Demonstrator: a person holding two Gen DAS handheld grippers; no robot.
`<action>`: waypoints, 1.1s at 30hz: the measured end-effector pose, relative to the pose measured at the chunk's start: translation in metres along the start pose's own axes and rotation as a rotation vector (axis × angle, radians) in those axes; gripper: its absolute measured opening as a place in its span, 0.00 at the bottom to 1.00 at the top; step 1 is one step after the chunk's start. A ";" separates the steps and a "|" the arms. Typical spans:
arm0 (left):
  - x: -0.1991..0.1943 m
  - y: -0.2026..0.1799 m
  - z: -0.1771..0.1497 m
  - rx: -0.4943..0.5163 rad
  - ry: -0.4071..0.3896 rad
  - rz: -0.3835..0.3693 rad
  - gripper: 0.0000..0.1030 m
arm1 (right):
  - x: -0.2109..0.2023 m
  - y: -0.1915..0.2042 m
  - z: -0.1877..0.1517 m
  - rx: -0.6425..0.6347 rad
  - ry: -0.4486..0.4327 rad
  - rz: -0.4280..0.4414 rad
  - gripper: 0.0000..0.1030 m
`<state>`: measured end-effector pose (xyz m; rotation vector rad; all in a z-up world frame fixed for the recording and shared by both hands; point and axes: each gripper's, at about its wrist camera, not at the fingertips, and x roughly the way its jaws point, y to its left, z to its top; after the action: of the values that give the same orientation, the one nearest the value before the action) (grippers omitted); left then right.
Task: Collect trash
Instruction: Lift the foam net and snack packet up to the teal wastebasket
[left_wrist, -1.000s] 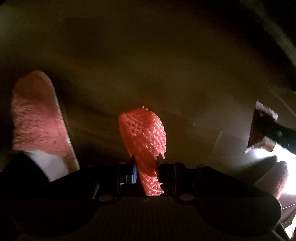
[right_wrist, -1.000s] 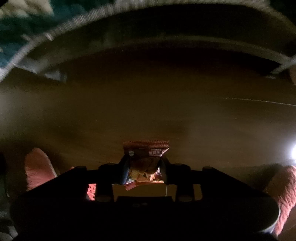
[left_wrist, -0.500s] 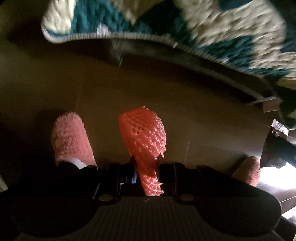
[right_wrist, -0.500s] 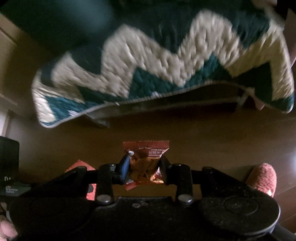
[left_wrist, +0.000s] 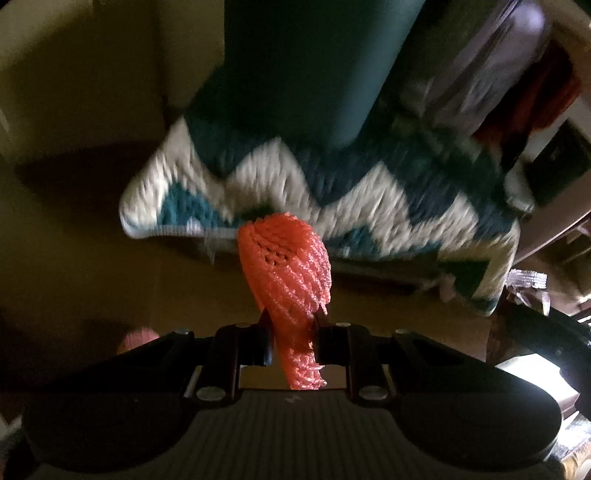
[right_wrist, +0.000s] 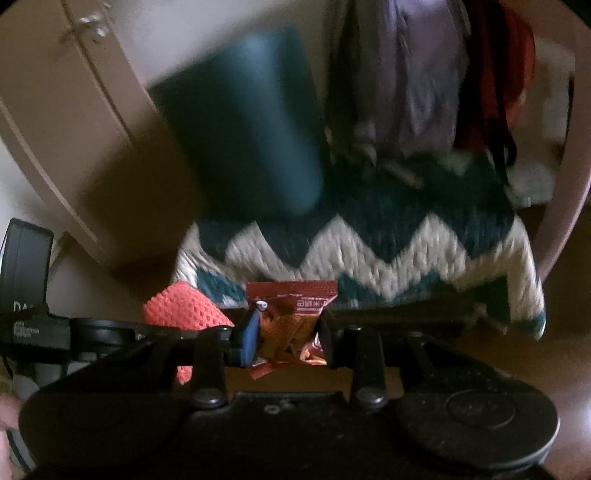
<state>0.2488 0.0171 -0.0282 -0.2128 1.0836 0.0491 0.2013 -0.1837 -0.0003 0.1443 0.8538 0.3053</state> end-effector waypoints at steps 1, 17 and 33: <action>-0.012 -0.001 0.005 0.006 -0.030 -0.008 0.19 | -0.008 0.004 0.006 -0.015 -0.020 0.003 0.32; -0.132 -0.018 0.126 0.088 -0.320 -0.023 0.19 | -0.063 0.062 0.127 -0.201 -0.277 -0.012 0.32; -0.121 -0.029 0.279 0.134 -0.409 0.020 0.19 | 0.009 0.076 0.245 -0.289 -0.309 -0.048 0.32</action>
<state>0.4393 0.0511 0.2081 -0.0661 0.6778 0.0362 0.3770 -0.1099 0.1711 -0.0974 0.4997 0.3479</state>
